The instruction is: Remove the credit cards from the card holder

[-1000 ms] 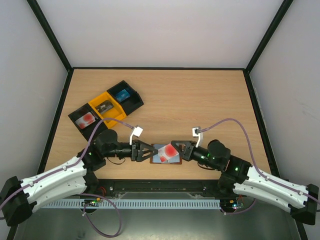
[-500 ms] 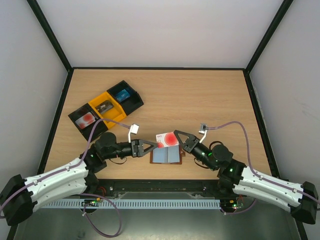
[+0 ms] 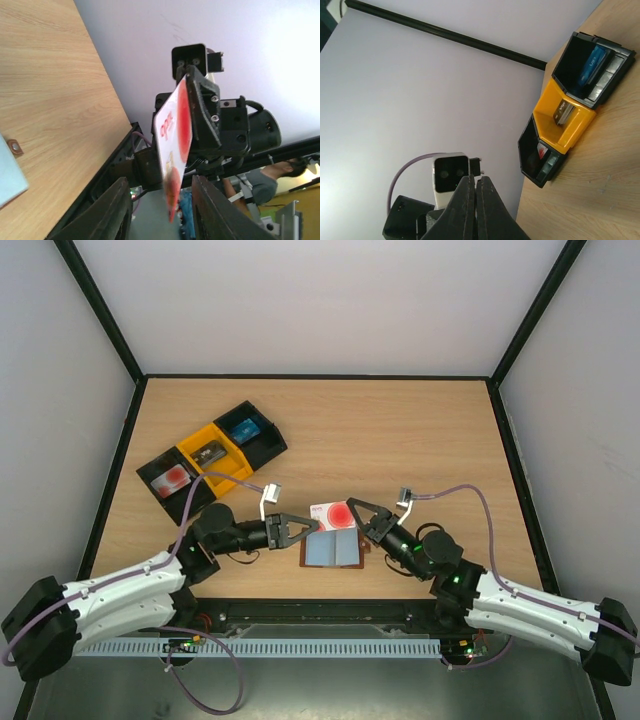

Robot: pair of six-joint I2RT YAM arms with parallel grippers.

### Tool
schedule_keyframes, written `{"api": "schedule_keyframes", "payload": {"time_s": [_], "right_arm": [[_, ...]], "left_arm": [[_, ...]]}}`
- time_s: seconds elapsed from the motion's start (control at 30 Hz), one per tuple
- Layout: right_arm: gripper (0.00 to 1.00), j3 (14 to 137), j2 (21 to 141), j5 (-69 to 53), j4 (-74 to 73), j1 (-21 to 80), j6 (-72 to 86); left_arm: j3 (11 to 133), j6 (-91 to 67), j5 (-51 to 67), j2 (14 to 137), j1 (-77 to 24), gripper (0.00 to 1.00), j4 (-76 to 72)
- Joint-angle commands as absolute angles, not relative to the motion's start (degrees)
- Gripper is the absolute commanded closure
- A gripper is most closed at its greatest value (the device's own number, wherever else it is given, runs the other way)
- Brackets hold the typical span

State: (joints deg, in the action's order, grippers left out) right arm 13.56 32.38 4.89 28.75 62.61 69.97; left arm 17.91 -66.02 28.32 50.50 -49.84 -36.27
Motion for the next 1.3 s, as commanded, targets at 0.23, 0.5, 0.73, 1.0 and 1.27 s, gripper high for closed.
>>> {"api": "schedule_keyframes", "payload": {"time_s": [0.23,0.5,0.73,1.0,1.27], "right_arm": [[0.98,12.03,33.13,6.58,30.87,62.84,71.29],[0.58,9.87,31.35,5.28,28.28,62.84,72.63],[0.16,7.17,26.52,4.77,24.41,62.84,73.92],[0.02,7.12,25.40,4.98,19.69,62.84,73.51],[0.02,7.14,27.08,5.10,19.49,62.84,71.50]], "left_arm": [[16.97,-67.15,29.39,52.73,-49.57,0.97,-42.41],[17.27,-65.39,28.01,50.57,-47.74,0.97,-34.84],[21.47,-59.62,30.09,44.39,-36.58,0.97,-9.59],[26.15,-48.91,36.14,42.22,-14.53,0.97,11.15],[33.56,-37.18,38.66,47.35,3.51,0.97,24.71]]}}
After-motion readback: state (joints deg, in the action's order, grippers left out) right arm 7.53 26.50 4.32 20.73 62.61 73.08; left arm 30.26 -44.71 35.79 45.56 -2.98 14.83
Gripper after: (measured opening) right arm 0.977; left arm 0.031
